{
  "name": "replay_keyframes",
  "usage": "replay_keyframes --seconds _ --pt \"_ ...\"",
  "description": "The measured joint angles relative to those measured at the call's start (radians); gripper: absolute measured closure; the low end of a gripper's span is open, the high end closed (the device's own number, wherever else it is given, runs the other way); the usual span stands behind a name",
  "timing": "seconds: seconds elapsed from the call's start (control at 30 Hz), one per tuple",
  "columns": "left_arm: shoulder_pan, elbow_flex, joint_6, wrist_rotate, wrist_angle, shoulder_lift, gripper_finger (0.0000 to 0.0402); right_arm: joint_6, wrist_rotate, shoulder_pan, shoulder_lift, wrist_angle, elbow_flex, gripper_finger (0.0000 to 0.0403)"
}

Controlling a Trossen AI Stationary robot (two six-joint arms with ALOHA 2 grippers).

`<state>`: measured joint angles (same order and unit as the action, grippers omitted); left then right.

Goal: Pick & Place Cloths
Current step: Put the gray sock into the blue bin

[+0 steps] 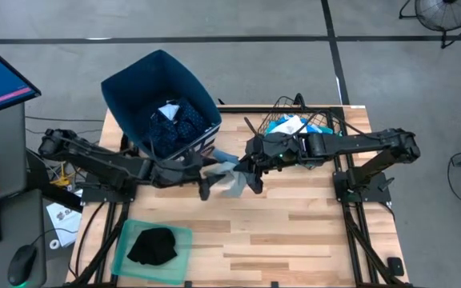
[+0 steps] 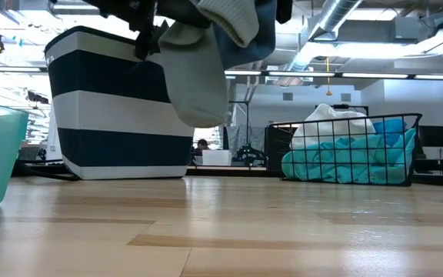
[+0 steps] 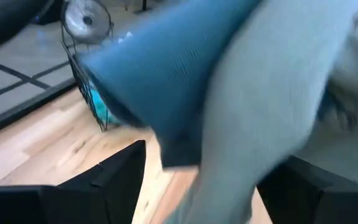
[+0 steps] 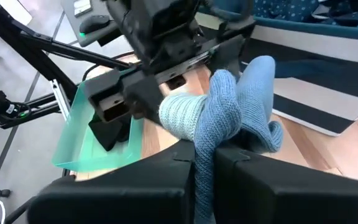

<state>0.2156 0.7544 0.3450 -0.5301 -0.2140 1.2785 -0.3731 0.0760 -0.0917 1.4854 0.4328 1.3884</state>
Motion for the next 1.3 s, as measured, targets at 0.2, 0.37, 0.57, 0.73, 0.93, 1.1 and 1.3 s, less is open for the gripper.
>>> replay_keyframes --seconds 0.2,0.37,0.57,0.73,0.93,1.1,1.3 --pt "0.0 0.001 0.0 0.007 -0.046 -0.046 0.0264 -0.006 0.0 0.0 0.008 0.0 0.0 0.0393" --pt "0.038 0.0 -0.005 0.049 -0.047 -0.118 0.0387 -0.005 0.001 0.0 0.008 0.0 0.0 0.039" --pt "0.131 0.0 -0.007 0.031 -0.041 -0.241 0.04 -0.002 -0.001 -0.001 0.008 -0.001 0.001 0.0377" --pt "0.219 -0.002 -0.026 -0.059 -0.028 -0.336 0.0401 -0.002 0.001 -0.014 0.007 0.012 0.003 0.0365" --pt "0.323 0.001 -0.027 -0.122 -0.036 -0.433 0.0401 -0.002 0.004 -0.032 0.007 0.061 -0.001 0.036" --pt "0.415 0.001 -0.024 -0.137 -0.033 -0.472 0.0401 -0.002 0.004 -0.053 0.007 0.079 -0.001 0.036" --pt "0.45 0.001 -0.045 -0.188 -0.015 -0.426 0.04 -0.002 0.003 -0.072 0.007 0.068 -0.001 0.036"
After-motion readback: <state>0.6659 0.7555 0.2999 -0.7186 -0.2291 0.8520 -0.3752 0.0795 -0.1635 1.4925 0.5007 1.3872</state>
